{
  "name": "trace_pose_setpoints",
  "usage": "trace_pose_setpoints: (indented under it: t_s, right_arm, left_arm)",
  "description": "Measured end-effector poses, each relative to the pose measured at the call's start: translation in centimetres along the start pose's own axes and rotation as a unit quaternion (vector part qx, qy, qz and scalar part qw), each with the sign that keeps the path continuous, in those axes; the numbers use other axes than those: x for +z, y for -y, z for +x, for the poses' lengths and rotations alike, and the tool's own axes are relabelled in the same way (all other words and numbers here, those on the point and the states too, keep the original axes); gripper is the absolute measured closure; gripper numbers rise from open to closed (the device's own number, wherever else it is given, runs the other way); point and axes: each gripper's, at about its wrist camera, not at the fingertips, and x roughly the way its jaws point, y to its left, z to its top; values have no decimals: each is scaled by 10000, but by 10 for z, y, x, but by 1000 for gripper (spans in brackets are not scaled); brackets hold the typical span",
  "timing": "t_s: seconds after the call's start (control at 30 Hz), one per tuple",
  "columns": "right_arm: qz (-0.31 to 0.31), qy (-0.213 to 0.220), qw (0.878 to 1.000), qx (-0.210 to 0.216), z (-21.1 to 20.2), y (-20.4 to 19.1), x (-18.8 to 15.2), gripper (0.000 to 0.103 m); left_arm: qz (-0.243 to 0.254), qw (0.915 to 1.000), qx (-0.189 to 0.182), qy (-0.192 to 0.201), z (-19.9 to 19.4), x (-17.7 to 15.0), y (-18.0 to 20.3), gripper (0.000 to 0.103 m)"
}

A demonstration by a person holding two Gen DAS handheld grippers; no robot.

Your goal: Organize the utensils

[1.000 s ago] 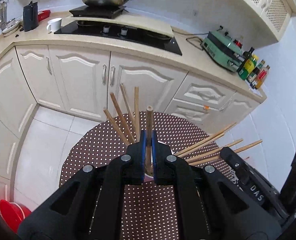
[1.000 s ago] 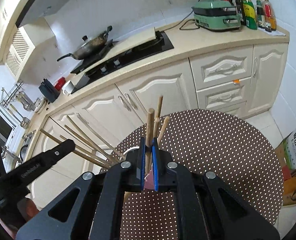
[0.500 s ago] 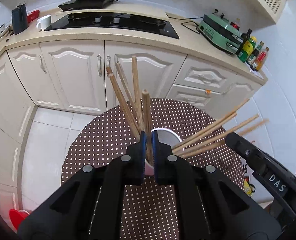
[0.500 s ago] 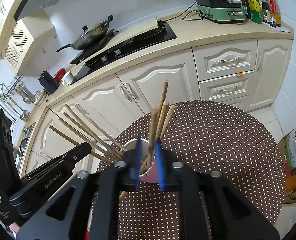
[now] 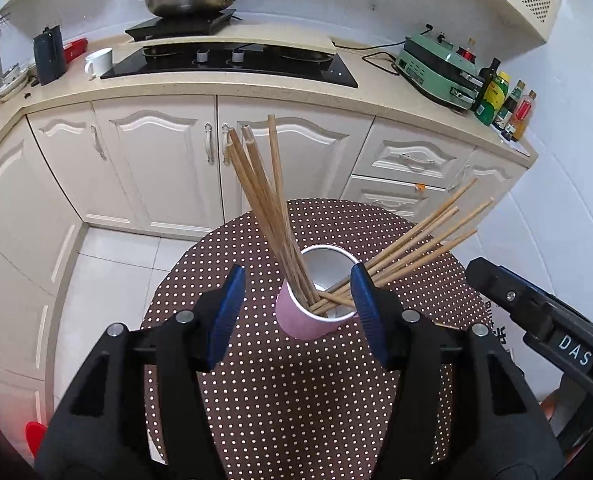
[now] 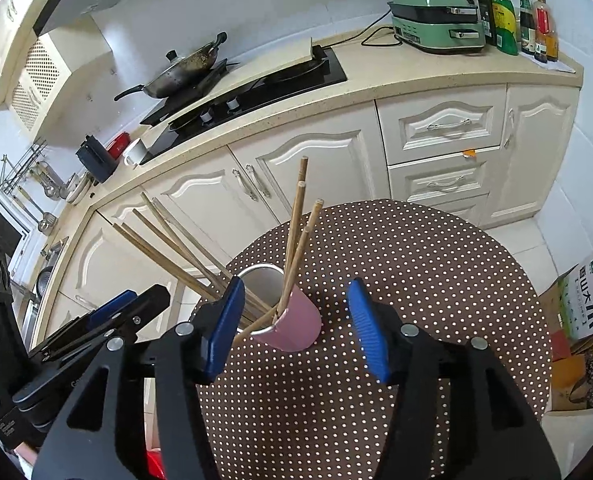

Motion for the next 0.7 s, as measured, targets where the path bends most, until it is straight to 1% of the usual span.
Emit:
trace_pose_setpoints:
  t_s: [0.2, 0.47, 0.53, 0.63, 0.7]
  right_arm:
    - [-135, 42, 9999, 74, -21, 3, -10, 45]
    - [-411, 129, 9988, 233, -57, 8, -27, 35]
    - [-497, 174, 9983, 269, -69, 10, -33, 31]
    - [-613, 244, 9973, 307, -86, 11, -41, 23]
    - [-696, 298, 9967, 306, -95, 11, -46, 22]
  left_arm:
    - [11, 9998, 148, 103, -20, -13, 8, 49]
    - [-41, 9985, 412, 354, -57, -38, 24, 39]
    - [-81, 9980, 475, 408, -65, -45, 29, 36]
    - [-96, 9968, 610, 515, -80, -59, 37, 36]
    - [-127, 9963, 643, 563, -90, -67, 42, 35]
